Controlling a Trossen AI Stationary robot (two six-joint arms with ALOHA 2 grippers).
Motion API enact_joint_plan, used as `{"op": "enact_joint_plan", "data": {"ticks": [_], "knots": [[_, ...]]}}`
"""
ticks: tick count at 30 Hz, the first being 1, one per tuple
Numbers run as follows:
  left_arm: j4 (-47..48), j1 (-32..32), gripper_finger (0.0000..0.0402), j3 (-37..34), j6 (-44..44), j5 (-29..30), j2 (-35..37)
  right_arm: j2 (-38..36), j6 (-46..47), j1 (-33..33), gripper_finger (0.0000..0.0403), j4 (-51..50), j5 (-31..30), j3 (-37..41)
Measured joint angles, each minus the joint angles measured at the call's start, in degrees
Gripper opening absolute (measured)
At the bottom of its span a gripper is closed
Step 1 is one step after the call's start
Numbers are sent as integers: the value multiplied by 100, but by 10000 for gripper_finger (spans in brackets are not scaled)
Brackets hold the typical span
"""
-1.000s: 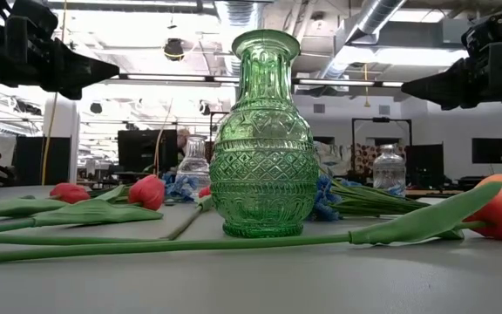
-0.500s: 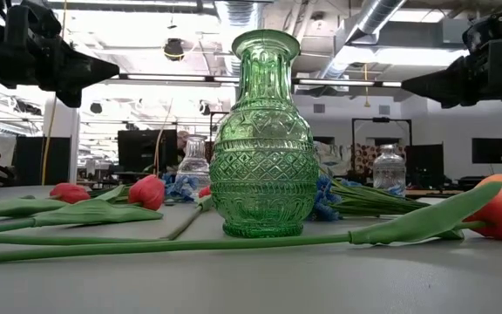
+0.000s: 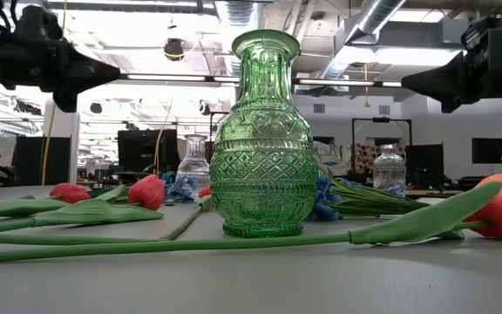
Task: Sort flowers into vase by color
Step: Put the top left blue flowers into the top left transparent vase
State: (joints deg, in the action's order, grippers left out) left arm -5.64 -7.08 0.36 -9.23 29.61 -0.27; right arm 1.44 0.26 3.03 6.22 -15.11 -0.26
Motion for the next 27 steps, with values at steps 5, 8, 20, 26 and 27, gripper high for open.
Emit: {"op": "enact_joint_plan", "data": {"ticks": [5,8,20,26,27], "knots": [[10,1,92,0,-474,295,-72,1,23,8,57,4,0,1],[8,1,148,2,-579,478,-207,1,36,8,75,7,-6,1],[538,164,220,718,-955,872,-1835,1,36,8,155,2,-17,1],[1334,646,219,1308,-1460,556,-3000,1,34,8,176,-20,-17,1],[1483,752,219,1408,-1555,441,-3188,1,34,8,178,-20,-17,1]]}}
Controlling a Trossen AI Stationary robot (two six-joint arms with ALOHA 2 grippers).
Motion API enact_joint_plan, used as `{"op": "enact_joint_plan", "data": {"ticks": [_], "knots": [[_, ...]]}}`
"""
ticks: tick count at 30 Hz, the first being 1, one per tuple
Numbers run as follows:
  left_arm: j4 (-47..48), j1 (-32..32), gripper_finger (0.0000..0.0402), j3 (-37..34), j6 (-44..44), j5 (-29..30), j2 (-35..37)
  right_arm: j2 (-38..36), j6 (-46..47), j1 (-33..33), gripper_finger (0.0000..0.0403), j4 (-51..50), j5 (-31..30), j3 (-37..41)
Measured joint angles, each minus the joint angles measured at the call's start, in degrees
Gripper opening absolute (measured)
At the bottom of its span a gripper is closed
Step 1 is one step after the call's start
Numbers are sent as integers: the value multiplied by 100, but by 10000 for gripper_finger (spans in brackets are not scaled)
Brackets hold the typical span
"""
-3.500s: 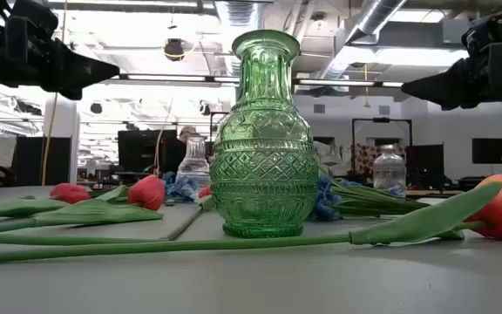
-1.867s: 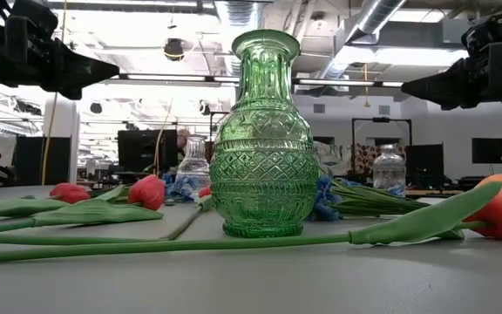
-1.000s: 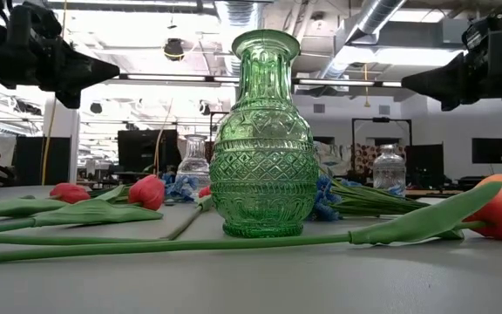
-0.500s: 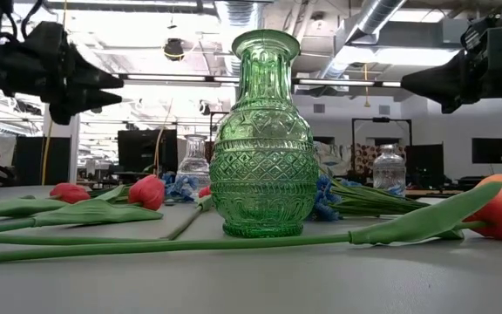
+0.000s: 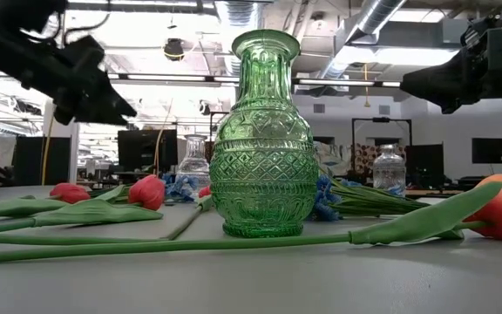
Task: Sort flowers into vase by color
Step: Put the top left blue flowers into the top left transparent vase
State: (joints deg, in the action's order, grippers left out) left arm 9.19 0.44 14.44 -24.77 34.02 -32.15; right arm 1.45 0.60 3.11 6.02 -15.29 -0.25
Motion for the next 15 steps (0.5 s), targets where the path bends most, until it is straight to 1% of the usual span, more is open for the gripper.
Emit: {"op": "enact_joint_plan", "data": {"ticks": [4,7,10,15], "knots": [[492,451,219,389,-104,-645,-741,0,0,0,182,-17,0,0],[683,784,219,600,-104,-1053,-1248,0,0,0,182,-20,0,-1],[692,1084,219,740,-44,-1372,-1698,0,65,0,182,-20,0,-1],[692,1516,219,911,428,-1716,-2381,0,105,0,182,-35,0,-1]]}}
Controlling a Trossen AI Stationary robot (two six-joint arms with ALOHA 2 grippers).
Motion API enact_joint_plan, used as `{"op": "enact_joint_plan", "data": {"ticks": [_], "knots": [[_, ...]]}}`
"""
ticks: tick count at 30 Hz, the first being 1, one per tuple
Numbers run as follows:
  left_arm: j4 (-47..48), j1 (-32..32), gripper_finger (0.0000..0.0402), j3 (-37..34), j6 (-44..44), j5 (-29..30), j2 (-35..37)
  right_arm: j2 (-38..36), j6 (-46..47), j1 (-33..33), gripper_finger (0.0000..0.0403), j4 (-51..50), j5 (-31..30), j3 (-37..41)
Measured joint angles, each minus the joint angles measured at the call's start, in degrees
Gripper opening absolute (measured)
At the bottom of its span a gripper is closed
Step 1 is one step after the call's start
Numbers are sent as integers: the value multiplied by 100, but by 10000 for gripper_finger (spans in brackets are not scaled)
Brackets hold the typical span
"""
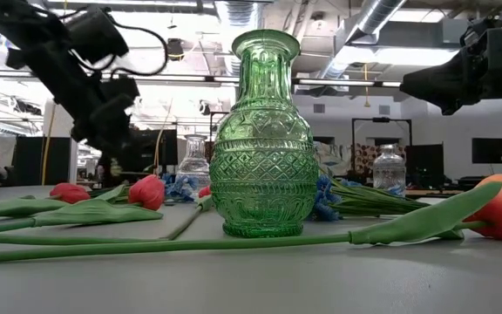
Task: Sort flowers into vase by color
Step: Put the top left blue flowers into the top left transparent vase
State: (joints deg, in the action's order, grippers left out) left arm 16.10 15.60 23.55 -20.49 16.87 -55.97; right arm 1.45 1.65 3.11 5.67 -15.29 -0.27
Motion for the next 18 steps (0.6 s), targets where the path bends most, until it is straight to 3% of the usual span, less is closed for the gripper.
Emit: {"op": "enact_joint_plan", "data": {"ticks": [18], "knots": [[-374,828,210,470,747,-1155,-2249,-2,-11,0,182,-39,0,0]]}}
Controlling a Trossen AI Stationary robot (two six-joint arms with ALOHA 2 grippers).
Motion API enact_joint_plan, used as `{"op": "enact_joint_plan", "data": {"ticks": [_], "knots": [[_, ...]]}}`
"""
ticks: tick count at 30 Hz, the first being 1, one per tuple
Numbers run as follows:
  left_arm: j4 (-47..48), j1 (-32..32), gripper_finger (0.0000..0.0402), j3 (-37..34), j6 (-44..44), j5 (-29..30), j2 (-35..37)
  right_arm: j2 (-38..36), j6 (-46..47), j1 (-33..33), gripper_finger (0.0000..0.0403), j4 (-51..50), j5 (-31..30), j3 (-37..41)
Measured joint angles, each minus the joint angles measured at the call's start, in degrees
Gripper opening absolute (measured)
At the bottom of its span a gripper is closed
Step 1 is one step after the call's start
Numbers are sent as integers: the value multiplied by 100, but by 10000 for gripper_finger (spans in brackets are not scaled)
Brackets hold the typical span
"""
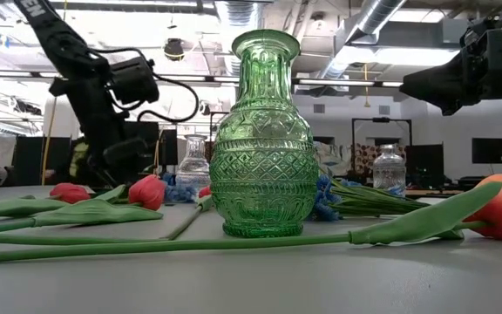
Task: Sort flowers into vase by color
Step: Put the top left blue flowers into the top left transparent vase
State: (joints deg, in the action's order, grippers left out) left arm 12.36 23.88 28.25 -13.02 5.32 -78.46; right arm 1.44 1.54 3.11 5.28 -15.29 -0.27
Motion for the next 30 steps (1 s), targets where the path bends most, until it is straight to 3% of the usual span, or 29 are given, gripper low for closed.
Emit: {"op": "enact_joint_plan", "data": {"ticks": [5,17,25,30], "knots": [[204,-2,164,271,3,42,-319,2,2,0,182,-112,0,2],[548,-4,14,656,-35,101,-148,1,9,-2,182,-143,1,2],[1013,-4,10,907,-192,91,-135,0,13,-2,182,-151,2,1],[1606,-37,9,1142,-207,-309,-133,1,11,-2,182,-151,2,2]]}}
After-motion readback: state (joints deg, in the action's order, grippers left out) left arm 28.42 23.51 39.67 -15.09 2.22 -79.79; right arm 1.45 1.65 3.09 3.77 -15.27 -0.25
